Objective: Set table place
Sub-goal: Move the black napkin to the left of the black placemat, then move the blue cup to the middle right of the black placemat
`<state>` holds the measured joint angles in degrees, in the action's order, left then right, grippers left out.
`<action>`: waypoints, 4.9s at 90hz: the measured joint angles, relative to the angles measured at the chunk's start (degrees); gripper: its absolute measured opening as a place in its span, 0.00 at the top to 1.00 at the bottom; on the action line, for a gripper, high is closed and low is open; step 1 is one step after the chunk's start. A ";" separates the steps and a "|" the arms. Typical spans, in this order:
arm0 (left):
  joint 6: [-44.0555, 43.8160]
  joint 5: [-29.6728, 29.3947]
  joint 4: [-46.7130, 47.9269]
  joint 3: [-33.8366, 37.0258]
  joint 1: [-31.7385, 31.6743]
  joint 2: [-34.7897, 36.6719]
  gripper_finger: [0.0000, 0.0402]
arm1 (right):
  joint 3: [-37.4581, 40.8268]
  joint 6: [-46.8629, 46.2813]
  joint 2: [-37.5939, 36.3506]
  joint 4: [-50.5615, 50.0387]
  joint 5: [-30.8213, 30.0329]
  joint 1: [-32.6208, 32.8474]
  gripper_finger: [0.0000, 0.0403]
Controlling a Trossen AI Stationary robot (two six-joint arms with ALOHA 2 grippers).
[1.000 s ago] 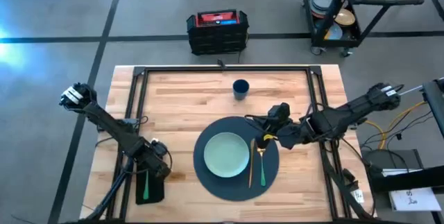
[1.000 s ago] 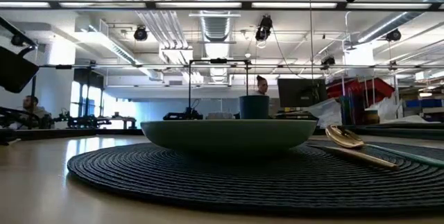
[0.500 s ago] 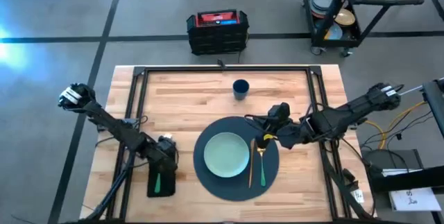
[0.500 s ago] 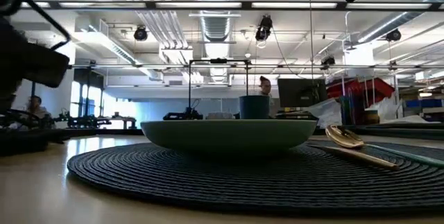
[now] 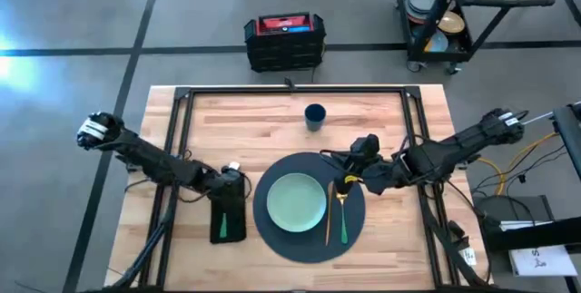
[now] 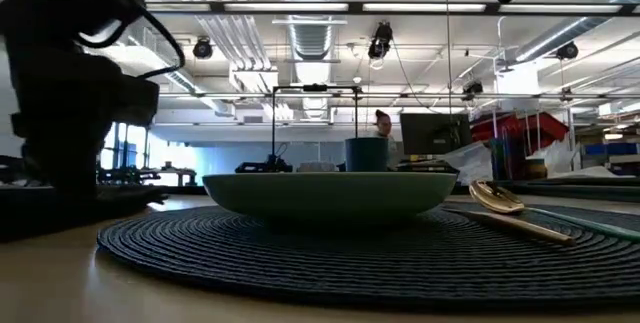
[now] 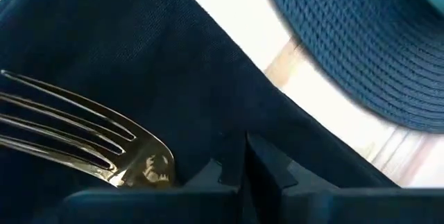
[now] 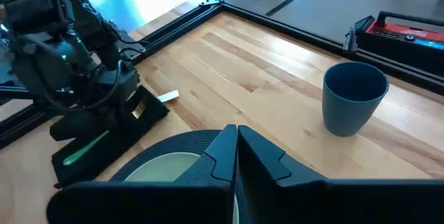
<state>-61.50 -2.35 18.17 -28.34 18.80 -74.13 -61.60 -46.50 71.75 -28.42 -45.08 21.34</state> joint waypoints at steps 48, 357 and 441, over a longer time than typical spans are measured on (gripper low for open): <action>0.45 1.87 -8.88 0.00 -0.23 -2.30 1.00 | 0.00 -0.39 0.00 0.08 -0.02 -0.28 1.00; 18.48 -10.08 14.71 -26.69 3.94 -0.26 0.92 | -58.06 40.74 22.85 -46.28 52.88 -57.68 0.86; 14.21 -8.96 13.74 -24.41 4.42 -4.31 0.49 | -59.79 48.75 52.53 -47.79 43.84 -45.68 0.43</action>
<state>-47.29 -11.31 31.91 -52.75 23.22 -78.43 -121.39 2.25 124.27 -76.22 -1.24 -24.34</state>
